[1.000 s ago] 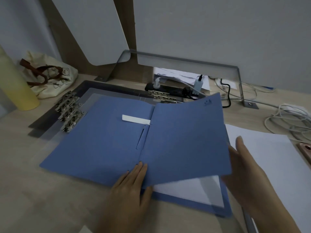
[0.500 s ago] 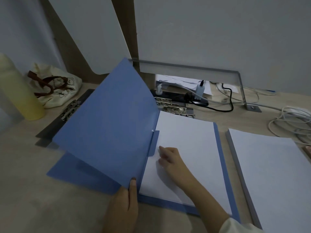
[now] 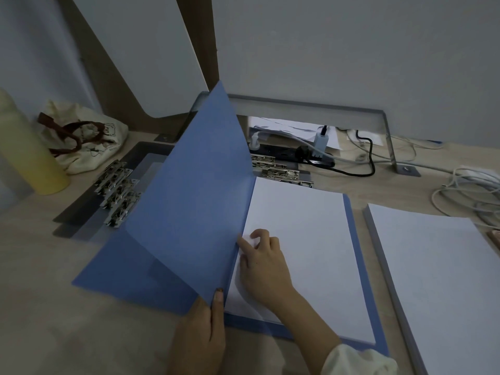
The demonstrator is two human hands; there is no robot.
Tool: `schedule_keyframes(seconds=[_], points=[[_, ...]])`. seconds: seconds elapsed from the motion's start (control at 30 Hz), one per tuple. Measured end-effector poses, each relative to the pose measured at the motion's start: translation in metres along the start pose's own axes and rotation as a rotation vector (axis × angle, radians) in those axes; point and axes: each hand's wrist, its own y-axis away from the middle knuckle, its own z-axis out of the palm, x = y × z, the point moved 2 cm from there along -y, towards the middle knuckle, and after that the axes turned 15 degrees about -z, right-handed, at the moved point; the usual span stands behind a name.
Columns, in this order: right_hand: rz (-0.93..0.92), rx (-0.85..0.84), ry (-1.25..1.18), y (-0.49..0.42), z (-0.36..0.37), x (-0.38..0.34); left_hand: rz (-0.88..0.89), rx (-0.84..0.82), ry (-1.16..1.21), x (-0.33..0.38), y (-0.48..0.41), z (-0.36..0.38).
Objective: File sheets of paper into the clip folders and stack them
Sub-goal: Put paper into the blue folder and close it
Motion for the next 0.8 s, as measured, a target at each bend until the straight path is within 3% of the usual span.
schedule_keyframes(seconds=[0.07, 0.13, 0.2, 0.3, 0.43, 0.5, 0.57, 0.63, 0.73, 0.8], points=[[0.005, -0.011, 0.020, 0.000, 0.003, 0.000, -0.059, 0.032, -0.026, 0.003, -0.002, -0.006], [-0.006, -0.028, 0.003, -0.001, 0.002, 0.004, -0.114, 0.114, 0.099, 0.002, -0.002, -0.003], [-0.009, -0.052, -0.085, -0.002, -0.004, 0.011, -0.147, 0.035, 0.279, 0.008, 0.001, 0.002], [0.133, 0.003, -0.488, 0.008, -0.018, 0.025, -0.103, 0.044, 0.415, 0.011, -0.004, -0.008], [0.316, 0.083, -0.911, 0.041, -0.049, 0.059, -0.024, -0.089, 0.417, 0.008, -0.002, -0.002], [0.425, 0.260, -1.006, 0.059, -0.070, 0.072, -0.003, -0.119, 0.348, 0.006, -0.001, 0.000], [0.455, 0.509, -1.318, 0.086, -0.087, 0.086, 0.031, -0.141, 0.281, 0.007, 0.000, 0.001], [0.459, 0.610, -1.559, 0.107, -0.100, 0.097, 0.038, -0.184, 0.241, 0.006, 0.000, 0.005], [0.581, 0.713, -1.415, 0.117, -0.095, 0.118, 0.016, -0.172, 0.200, 0.005, 0.001, 0.006], [0.582, 0.670, -1.248, 0.116, -0.091, 0.118, -0.019, -0.228, 0.169, 0.008, 0.002, 0.004]])
